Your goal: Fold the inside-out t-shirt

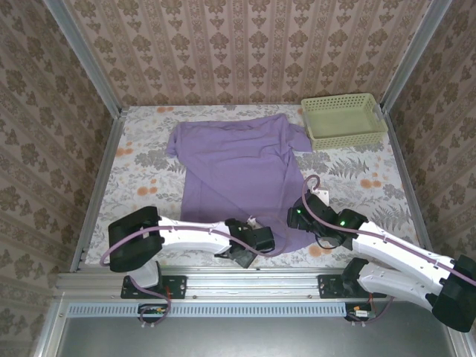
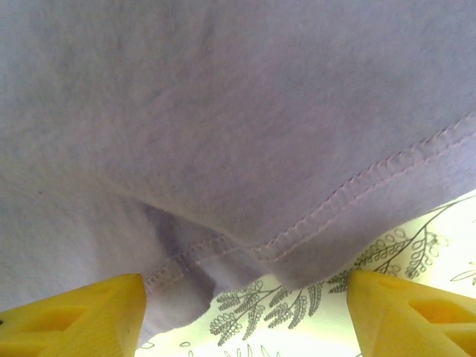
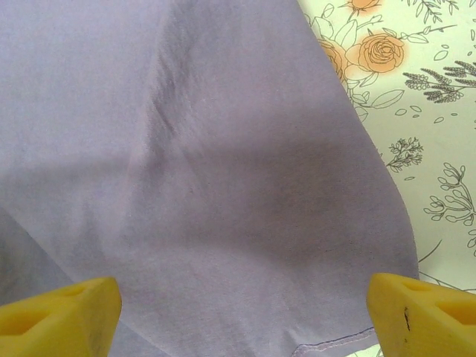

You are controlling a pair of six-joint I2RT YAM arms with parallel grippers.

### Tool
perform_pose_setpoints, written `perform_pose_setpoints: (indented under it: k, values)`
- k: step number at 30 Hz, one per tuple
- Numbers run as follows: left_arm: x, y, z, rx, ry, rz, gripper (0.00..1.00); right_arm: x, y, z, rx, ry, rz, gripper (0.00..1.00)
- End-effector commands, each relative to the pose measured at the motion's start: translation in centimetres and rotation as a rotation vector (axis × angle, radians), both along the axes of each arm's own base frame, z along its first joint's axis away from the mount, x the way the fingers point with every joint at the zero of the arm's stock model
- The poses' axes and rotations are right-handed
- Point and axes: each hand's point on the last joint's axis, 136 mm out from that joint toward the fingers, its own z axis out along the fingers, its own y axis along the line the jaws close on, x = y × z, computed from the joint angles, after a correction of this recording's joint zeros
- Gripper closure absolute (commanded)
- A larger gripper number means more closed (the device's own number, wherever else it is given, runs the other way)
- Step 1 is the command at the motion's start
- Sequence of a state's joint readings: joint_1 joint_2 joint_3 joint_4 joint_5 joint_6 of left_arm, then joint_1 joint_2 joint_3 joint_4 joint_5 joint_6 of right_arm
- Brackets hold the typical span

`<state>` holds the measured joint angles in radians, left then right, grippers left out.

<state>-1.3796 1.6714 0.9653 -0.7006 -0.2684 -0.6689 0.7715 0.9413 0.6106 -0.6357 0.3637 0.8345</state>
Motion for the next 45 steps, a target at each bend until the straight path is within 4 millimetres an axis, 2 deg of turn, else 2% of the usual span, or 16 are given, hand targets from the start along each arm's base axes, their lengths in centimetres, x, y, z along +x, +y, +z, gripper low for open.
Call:
perform_pose_setpoints:
  k: [1, 6, 11, 15, 22, 24, 34, 38, 41, 45]
  values:
    - [1.6, 0.3, 0.9, 0.056, -0.081, -0.01, 0.32, -0.4, -0.9, -0.5, -0.024, 0.013, -0.018, 0.13]
    - [2.7, 0.6, 1.3, 0.074, -0.126, -0.002, 0.4, -0.6, -1.1, -0.7, -0.024, 0.019, -0.021, 0.13]
    - [3.2, 0.5, 1.7, 0.078, -0.148, -0.009, 0.54, -0.6, -1.2, -0.7, -0.019, 0.022, -0.025, 0.13]
    - [3.0, 0.0, 1.8, 0.028, -0.129, -0.032, 0.66, -0.6, -1.3, -0.8, -0.023, 0.024, -0.028, 0.13]
    - [2.6, -0.3, 1.0, -0.027, -0.079, -0.045, 0.76, -0.5, -1.3, -0.5, -0.02, 0.02, -0.031, 0.12]
    - [2.3, -0.6, 1.0, -0.048, -0.065, -0.057, 0.77, -0.4, -1.3, -0.4, -0.021, 0.02, -0.031, 0.12]
    - [2.2, -1.0, 0.3, -0.08, -0.023, -0.061, 0.66, -0.3, -1.4, 0.0, -0.027, 0.016, -0.034, 0.12]
    - [3.0, -0.5, 0.6, -0.073, -0.048, -0.05, 0.82, -0.3, -1.4, 0.2, -0.023, 0.013, -0.032, 0.12]
    - [3.6, -0.8, 1.8, -0.1, -0.077, -0.054, 0.89, -0.3, -1.3, 0.2, -0.016, 0.012, -0.031, 0.11]
    - [4.0, -1.4, 3.7, -0.159, -0.096, -0.066, 0.98, -0.3, -0.3, 0.3, 0.075, 0.012, -0.021, 0.1]
